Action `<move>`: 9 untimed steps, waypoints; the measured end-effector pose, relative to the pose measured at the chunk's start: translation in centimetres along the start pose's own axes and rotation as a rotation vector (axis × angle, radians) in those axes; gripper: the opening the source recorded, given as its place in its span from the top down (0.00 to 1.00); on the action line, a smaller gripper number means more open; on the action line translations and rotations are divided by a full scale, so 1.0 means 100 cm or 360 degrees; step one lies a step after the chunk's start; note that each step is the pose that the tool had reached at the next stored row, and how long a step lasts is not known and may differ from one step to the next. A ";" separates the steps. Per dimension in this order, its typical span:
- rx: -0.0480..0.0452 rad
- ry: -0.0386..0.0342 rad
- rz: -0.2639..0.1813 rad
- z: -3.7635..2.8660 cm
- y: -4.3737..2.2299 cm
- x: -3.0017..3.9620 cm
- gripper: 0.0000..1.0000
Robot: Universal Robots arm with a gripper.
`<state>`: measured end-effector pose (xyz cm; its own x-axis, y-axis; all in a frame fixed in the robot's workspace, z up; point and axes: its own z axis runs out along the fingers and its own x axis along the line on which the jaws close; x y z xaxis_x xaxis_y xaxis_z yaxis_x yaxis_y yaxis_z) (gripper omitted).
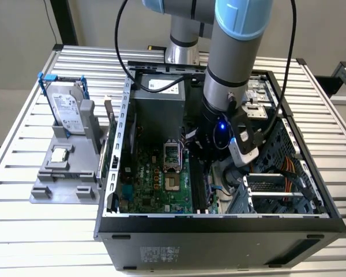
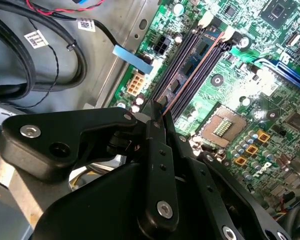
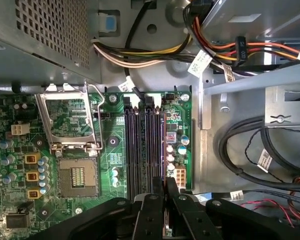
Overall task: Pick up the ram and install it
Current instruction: 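Insert the ram into the slot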
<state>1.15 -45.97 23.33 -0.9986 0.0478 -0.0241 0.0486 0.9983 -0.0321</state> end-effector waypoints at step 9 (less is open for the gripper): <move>-0.0001 0.0000 0.0000 0.0053 0.0001 0.0023 1.00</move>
<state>0.93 -45.97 22.80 -0.9986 0.0475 -0.0242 0.0483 0.9983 -0.0318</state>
